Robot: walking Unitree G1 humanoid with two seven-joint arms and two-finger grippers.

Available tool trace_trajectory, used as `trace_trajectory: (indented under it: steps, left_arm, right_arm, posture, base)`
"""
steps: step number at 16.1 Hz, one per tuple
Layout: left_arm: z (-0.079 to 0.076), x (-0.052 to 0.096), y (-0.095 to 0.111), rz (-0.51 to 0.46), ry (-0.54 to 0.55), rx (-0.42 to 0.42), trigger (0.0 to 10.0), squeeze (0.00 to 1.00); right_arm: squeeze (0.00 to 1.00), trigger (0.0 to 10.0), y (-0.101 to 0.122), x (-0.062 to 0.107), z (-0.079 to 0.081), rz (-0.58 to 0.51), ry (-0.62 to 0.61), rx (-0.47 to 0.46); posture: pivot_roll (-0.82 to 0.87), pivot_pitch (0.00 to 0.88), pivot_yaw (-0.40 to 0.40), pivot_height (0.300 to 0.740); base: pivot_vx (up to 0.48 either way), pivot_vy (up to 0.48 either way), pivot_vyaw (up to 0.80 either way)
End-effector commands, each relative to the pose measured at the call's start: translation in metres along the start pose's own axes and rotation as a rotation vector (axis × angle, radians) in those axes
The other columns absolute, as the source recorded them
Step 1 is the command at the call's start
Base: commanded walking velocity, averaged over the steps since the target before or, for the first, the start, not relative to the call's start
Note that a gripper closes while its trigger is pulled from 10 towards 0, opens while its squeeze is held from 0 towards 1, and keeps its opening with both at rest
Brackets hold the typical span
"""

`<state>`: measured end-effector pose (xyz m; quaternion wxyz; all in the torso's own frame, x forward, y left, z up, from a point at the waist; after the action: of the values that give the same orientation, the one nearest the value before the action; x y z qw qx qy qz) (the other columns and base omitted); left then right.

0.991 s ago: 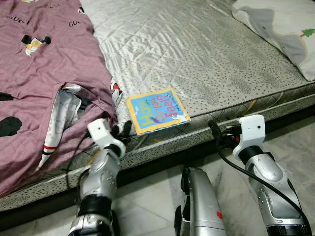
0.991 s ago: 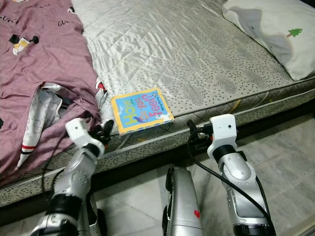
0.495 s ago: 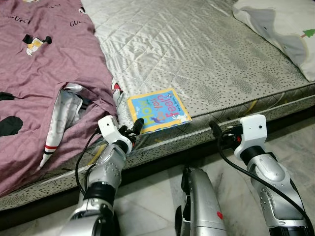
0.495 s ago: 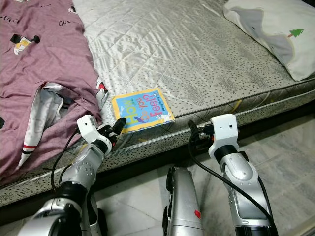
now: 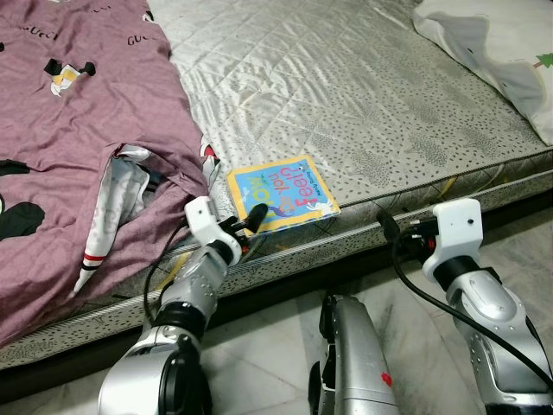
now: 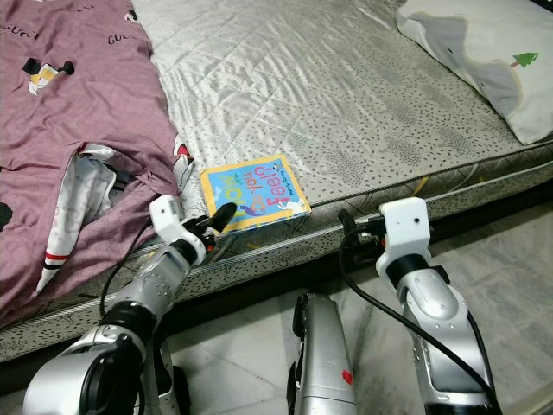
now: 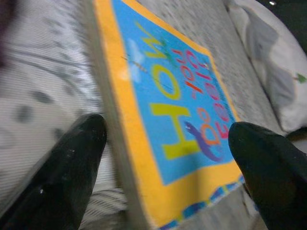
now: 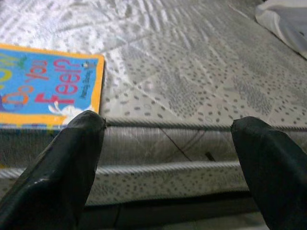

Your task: Clean up the room

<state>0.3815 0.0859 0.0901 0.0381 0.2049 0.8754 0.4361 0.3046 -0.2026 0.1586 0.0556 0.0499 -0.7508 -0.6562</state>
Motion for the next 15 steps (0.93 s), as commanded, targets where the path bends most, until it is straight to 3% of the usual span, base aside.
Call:
trace_trajectory:
  steps: [1, 3, 9, 13, 15]
  left_arm:
    - [-0.010, -0.001, -0.023, 0.082, -0.044, 0.045, 10.0, 0.00]
    - [-0.011, -0.001, -0.025, 0.090, -0.060, 0.065, 10.0, 0.00]
    - [-0.018, -0.001, -0.029, 0.103, -0.137, 0.290, 10.0, 0.00]
    - [-0.001, 0.009, -0.047, 0.135, -0.045, 0.325, 10.0, 0.00]
    - [0.005, 0.009, -0.043, 0.127, 0.001, 0.342, 10.0, 0.00]
  right_arm:
    - [0.00, 10.0, 0.005, 0.005, -0.005, -0.005, -0.011, 0.007]
    - [0.00, 10.0, 0.007, 0.005, -0.006, -0.003, -0.018, -0.004]
    - [0.00, 10.0, 0.017, 0.002, -0.009, -0.010, -0.019, -0.011]
    - [0.00, 10.0, 0.021, 0.001, -0.011, -0.014, -0.018, -0.008]
    - [0.00, 10.0, 0.021, 0.002, -0.011, -0.013, -0.016, -0.004]
  posture:
    - [-0.30, 0.216, -0.076, 0.501]
    - [-0.31, 0.217, -0.078, 0.501]
    - [-0.33, 0.197, -0.088, 0.501]
    - [-0.34, 0.188, -0.089, 0.501]
    - [-0.35, 0.185, -0.090, 0.501]
  base:
    - [0.000, 0.000, 0.00]
    - [0.000, 0.000, 0.00]
    - [0.000, 0.000, 0.00]
    - [0.000, 0.000, 0.00]
    - [0.000, 0.000, 0.00]
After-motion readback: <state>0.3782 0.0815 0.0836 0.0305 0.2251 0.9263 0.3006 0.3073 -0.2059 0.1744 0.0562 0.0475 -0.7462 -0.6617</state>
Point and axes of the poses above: a point about 5 cm out from each wrist's last joint towards the gripper, its own x axis pointing back from the gripper into the wrist, its own y axis along the axis of the wrist's last joint, z = x × y, the point moved 2 cm from there along -x, pointing out of the wrist towards the gripper, and after that the axes turned 4 degrees about -x, right-handed, at the moved point
